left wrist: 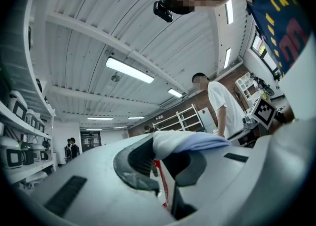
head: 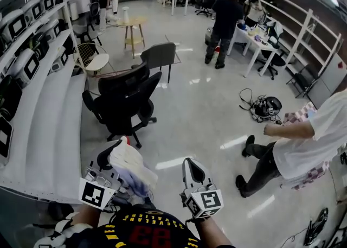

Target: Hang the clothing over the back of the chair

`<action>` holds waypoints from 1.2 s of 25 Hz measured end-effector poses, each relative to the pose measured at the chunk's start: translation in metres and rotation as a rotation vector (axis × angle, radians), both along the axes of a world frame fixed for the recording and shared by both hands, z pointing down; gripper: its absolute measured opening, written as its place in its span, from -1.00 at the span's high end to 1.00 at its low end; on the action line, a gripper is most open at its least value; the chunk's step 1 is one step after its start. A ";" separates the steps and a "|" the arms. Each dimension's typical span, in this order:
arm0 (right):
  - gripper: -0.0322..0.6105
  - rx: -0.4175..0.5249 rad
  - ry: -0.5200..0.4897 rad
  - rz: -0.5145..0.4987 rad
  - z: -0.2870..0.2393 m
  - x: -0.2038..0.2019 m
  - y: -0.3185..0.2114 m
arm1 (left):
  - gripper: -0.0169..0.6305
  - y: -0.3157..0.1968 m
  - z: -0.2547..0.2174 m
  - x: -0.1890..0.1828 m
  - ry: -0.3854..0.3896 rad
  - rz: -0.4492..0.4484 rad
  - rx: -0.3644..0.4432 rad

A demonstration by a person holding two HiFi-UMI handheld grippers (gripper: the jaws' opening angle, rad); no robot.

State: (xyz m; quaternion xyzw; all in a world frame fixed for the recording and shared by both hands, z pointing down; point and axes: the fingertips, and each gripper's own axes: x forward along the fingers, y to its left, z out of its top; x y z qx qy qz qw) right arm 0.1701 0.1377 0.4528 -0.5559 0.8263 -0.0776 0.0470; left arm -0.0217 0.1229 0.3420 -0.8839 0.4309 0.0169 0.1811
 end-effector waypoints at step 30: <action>0.88 -0.057 0.017 -0.018 0.005 -0.050 -0.224 | 0.89 -0.207 -0.049 -0.019 -0.024 0.090 0.074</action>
